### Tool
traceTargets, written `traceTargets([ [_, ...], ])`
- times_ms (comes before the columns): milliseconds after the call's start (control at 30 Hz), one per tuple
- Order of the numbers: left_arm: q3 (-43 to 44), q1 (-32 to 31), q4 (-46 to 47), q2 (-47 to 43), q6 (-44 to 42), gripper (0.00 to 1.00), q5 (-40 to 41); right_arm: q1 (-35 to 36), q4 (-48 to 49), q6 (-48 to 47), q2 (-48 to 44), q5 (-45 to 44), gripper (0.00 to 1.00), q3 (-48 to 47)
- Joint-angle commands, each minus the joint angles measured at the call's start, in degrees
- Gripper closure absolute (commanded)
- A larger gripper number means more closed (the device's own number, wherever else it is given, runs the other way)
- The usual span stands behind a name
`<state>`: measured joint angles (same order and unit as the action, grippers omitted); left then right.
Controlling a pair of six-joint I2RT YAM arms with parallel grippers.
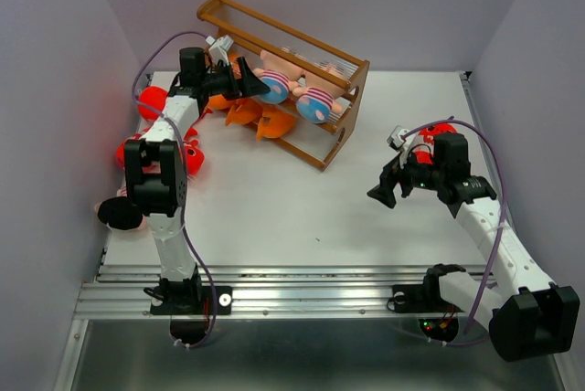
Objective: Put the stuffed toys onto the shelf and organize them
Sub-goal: Place the stuffed toy onto shelf, then grab a stuffed toy with the left arm
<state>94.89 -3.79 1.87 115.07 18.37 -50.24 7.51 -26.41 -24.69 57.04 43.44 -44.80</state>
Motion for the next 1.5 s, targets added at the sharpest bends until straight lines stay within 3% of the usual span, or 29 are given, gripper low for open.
traceTargets([
  [0, -1.20, 1.24, 5.16, -6.69, 0.79, 0.01, 1.02, -0.39, 1.45, -1.06, -0.17, -0.37, 0.00, 0.41],
  [433, -6.11, 2.65, 6.22, -12.49, -0.26, 0.01, 4.09, -0.39, 1.37, -1.24, -0.35, -0.64, 0.00, 0.50],
  [667, -17.53, 2.56, 6.22, -27.42, -6.32, 0.01, 25.14, -0.39, 1.37, -1.42, -0.79, -1.25, 0.00, 0.50],
  [833, -27.80, 2.56, 4.21, -39.01, -5.28, 0.01, 38.79, -0.39, 1.45, -1.50, -1.05, -1.60, 0.00, 0.59],
  [1133, -45.39, 2.82, 0.25, -56.69, 7.61, 0.01, 57.69, -0.39, 1.45, -1.59, -1.23, -1.78, 0.00, 0.67],
  [1200, -46.81, 2.91, -1.60, -59.42, 10.18, 0.01, 63.05, -0.39, 1.45, -1.59, -1.14, -1.78, 0.00, 0.67],
  [1467, -50.85, 3.09, -12.41, -68.04, 16.43, 0.01, 72.02, -0.39, 1.45, -1.59, -0.79, -1.69, 0.00, 0.67],
])
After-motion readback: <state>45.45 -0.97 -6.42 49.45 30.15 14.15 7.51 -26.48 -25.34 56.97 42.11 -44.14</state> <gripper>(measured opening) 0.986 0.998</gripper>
